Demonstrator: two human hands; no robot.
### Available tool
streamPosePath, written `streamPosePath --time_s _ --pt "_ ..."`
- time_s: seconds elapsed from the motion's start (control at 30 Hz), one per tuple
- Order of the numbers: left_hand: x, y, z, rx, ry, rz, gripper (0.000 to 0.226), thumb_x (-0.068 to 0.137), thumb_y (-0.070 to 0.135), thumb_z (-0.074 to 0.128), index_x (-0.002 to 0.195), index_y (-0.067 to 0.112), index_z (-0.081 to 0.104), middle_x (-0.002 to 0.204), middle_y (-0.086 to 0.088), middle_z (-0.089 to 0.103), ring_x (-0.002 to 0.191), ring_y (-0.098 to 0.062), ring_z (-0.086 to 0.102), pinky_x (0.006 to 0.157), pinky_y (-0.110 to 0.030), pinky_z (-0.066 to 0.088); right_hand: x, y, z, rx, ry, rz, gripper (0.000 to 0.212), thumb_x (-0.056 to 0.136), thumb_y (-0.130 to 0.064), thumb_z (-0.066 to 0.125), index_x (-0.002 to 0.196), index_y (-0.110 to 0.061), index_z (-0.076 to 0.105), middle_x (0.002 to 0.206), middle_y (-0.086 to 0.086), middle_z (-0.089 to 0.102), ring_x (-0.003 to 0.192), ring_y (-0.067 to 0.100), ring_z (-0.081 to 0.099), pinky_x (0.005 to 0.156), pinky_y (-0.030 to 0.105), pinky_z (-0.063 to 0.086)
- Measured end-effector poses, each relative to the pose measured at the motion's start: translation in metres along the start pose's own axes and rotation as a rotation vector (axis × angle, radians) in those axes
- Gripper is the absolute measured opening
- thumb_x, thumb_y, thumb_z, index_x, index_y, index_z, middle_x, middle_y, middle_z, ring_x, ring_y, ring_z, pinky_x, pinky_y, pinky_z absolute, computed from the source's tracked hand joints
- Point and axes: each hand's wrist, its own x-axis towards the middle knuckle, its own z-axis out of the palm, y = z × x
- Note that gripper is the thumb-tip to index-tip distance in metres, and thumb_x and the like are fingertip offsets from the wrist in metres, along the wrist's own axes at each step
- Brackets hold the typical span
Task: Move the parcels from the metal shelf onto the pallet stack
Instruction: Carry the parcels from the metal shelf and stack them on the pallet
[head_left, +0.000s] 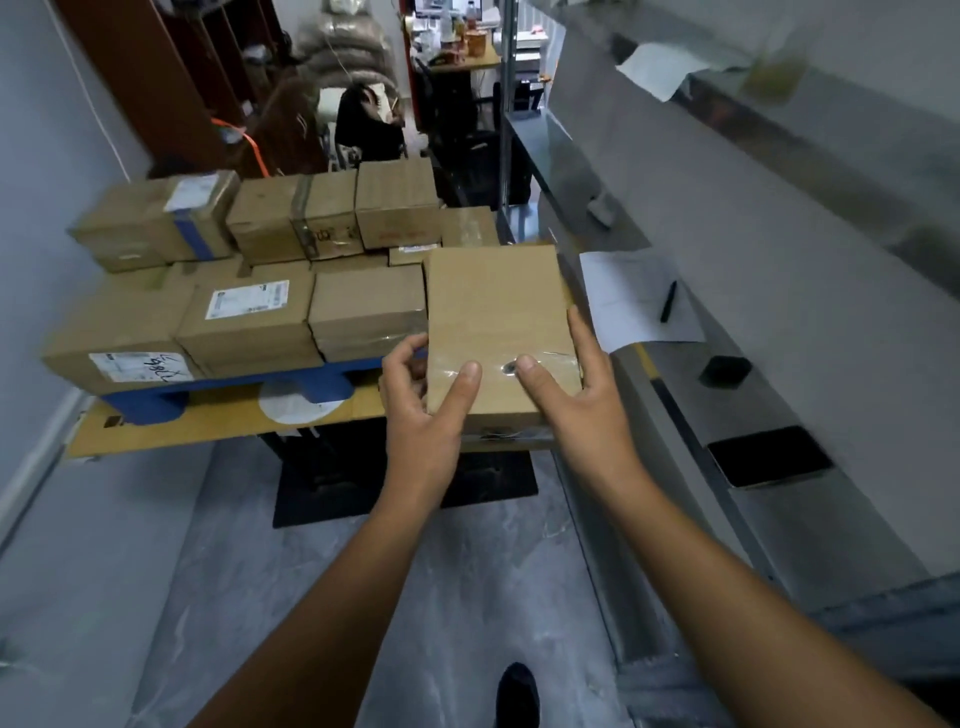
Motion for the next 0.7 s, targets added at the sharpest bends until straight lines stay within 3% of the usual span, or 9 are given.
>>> streamPosePath --time_s 0.13,0.23,0.3,0.4,0.5,0.57,0.63,0.7 --pt "0.046 -0.006 0.028 0.004 -0.002 -0.014 0.066 0.084 0.057 0.071 0.141 0.037 0.046 0.146 0.003 0.05 0.132 -0.013 0.054 0.11 -0.046 0.05 0.063 0.005 -0.004 0.008 -0.013 -0.005 0.079 0.094 -0.049 0.074 0.162 -0.043 0.034 0.15 -0.021 0.044 0.134 -0.013 0.044 0.108 0.02 0.041" --pt "0.079 -0.013 0.039 0.001 -0.022 -0.013 0.057 0.092 0.046 0.071 0.143 0.036 0.047 0.145 0.007 0.054 0.132 -0.013 0.057 0.11 -0.047 0.05 0.098 0.01 -0.004 0.012 0.007 -0.01 0.077 0.093 -0.05 0.073 0.161 -0.041 0.038 0.156 -0.016 0.047 0.142 0.001 0.047 0.118 0.039 0.043" --pt "0.104 -0.02 0.046 0.027 -0.036 0.005 0.055 0.093 0.048 0.069 0.142 0.038 0.049 0.145 0.008 0.054 0.131 -0.007 0.056 0.111 -0.041 0.05 0.124 0.014 -0.002 0.022 0.013 -0.008 0.073 0.091 -0.051 0.072 0.157 -0.046 0.041 0.153 -0.015 0.05 0.14 0.002 0.05 0.117 0.041 0.045" --pt "0.144 -0.03 0.049 0.098 -0.039 0.031 0.052 0.089 0.062 0.063 0.137 0.046 0.05 0.146 0.011 0.05 0.134 0.001 0.049 0.108 -0.024 0.045 0.169 0.023 0.005 0.015 0.018 0.0 0.065 0.092 -0.05 0.071 0.148 -0.061 0.041 0.144 -0.022 0.051 0.127 -0.015 0.052 0.11 0.027 0.045" --pt "0.196 -0.042 0.044 0.253 -0.026 0.104 0.052 0.089 0.068 0.056 0.136 0.047 0.05 0.142 0.014 0.048 0.13 0.01 0.045 0.1 -0.008 0.035 0.222 0.034 0.019 -0.004 0.03 0.011 0.079 0.088 -0.057 0.071 0.158 -0.048 0.036 0.145 -0.022 0.049 0.122 -0.02 0.051 0.103 0.019 0.044" --pt "0.237 -0.05 0.038 0.382 -0.02 0.159 0.056 0.09 0.067 0.055 0.14 0.042 0.051 0.142 0.015 0.048 0.129 0.006 0.046 0.104 -0.016 0.035 0.259 0.041 0.031 -0.002 0.024 0.027 0.084 0.084 -0.061 0.071 0.159 -0.047 0.035 0.147 -0.02 0.049 0.127 -0.011 0.053 0.097 0.018 0.048" --pt "0.281 -0.056 0.033 0.441 -0.017 0.181 0.058 0.093 0.062 0.058 0.145 0.036 0.052 0.147 0.009 0.047 0.132 -0.003 0.046 0.107 -0.029 0.039 0.295 0.044 0.043 -0.011 0.038 0.05 0.084 0.082 -0.063 0.071 0.157 -0.051 0.036 0.147 -0.018 0.051 0.128 -0.003 0.055 0.082 0.014 0.055" --pt "0.324 -0.059 0.032 0.47 -0.015 0.18 0.057 0.096 0.056 0.061 0.146 0.033 0.052 0.149 0.004 0.047 0.134 -0.009 0.046 0.111 -0.037 0.041 0.329 0.047 0.054 -0.026 0.06 0.075 0.075 0.081 -0.066 0.071 0.149 -0.062 0.039 0.147 -0.019 0.052 0.127 -0.002 0.057 0.08 0.016 0.056"
